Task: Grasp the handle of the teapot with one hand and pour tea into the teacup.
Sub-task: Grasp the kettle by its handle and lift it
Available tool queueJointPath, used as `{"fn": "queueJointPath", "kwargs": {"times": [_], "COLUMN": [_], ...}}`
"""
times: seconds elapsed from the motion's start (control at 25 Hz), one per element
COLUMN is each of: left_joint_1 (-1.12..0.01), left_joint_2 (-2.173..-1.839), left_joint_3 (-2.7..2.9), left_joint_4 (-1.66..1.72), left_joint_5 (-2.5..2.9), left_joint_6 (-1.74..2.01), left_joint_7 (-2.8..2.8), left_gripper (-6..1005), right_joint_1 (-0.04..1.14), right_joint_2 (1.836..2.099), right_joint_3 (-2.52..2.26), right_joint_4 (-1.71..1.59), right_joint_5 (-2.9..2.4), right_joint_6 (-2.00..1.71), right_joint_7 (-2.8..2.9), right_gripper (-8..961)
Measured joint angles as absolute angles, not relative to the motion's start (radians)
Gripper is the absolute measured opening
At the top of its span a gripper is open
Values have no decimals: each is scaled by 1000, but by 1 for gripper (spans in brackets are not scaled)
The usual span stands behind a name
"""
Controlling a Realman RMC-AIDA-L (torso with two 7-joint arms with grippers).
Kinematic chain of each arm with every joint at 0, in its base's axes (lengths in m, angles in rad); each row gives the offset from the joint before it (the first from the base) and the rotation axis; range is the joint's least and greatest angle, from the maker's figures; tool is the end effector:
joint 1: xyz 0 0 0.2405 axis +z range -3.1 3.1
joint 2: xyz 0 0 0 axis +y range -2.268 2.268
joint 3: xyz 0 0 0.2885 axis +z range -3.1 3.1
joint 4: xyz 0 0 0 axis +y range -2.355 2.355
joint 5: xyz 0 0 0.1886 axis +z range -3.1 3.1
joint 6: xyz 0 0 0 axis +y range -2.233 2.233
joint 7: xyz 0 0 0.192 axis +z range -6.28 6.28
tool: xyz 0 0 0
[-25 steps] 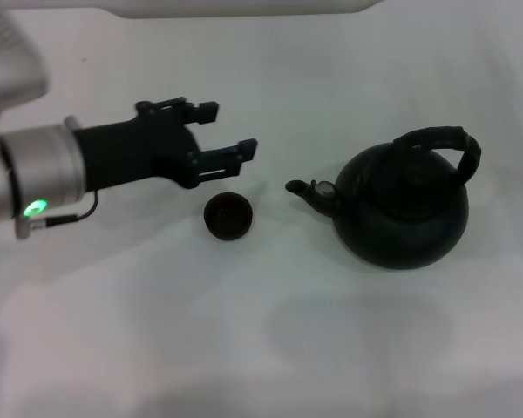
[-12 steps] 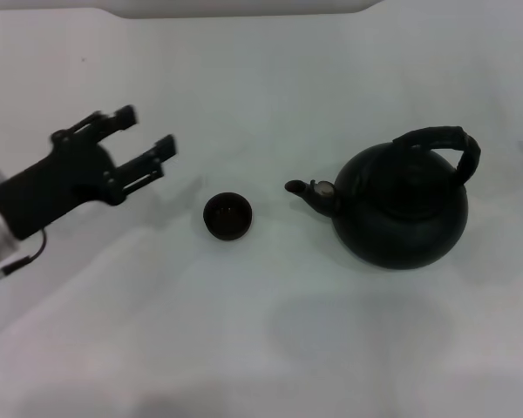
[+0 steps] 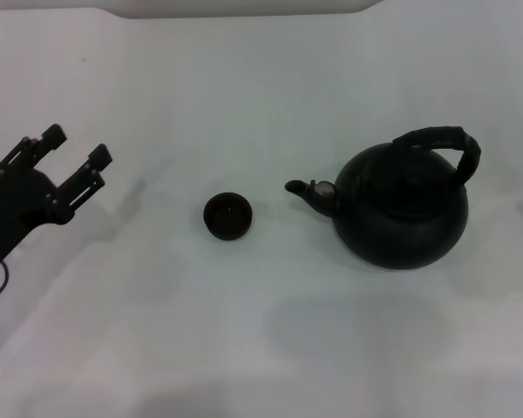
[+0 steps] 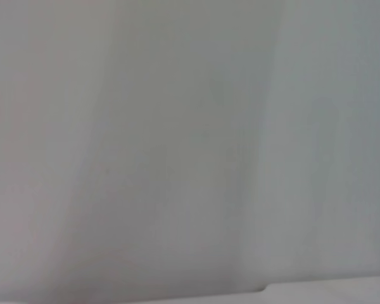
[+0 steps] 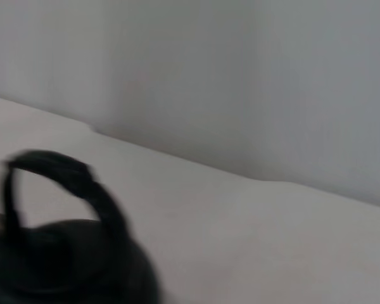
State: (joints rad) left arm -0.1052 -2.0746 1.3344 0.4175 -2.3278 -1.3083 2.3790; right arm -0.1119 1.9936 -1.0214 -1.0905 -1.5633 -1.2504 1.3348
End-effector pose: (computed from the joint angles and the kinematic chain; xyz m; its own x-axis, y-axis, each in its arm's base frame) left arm -0.3321 0.2751 -0.0501 0.6096 0.1431 0.7797 0.7036 -0.5508 -0.4490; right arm 0.3802 0.2431 0.0392 0.8161 -0.3434 -0.4648 -0.5746 -0.5678 -0.5895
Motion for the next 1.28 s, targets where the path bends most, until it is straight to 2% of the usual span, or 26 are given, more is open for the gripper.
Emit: {"fn": "queueJointPath", "kwargs": {"times": [0.2,0.64,1.28], "left_joint_1": [-110,-111,-112], "left_joint_2": [-2075,-2074,-2079], "left_joint_3": [1333,1313,1313], "left_joint_4": [395,385,371], "left_joint_5": [-2331,-2333,-2333], "left_joint_6": [-1299,-1317,-1339], "left_joint_7": [2388,2384,2382], "left_gripper": [749,743,742], "right_joint_1": [-94,33,93], "right_joint_2": [2013,2016,2017], "right_joint_3": [-1004,-1041,-1094], "right_joint_4": [-1073,-922,-864], "right_joint_5": [-1590,-1583,-1514], "right_joint_6": [-1306,-1327,-1324], "right_joint_7": [1336,1290,1211], "right_gripper": [842,840,825]}}
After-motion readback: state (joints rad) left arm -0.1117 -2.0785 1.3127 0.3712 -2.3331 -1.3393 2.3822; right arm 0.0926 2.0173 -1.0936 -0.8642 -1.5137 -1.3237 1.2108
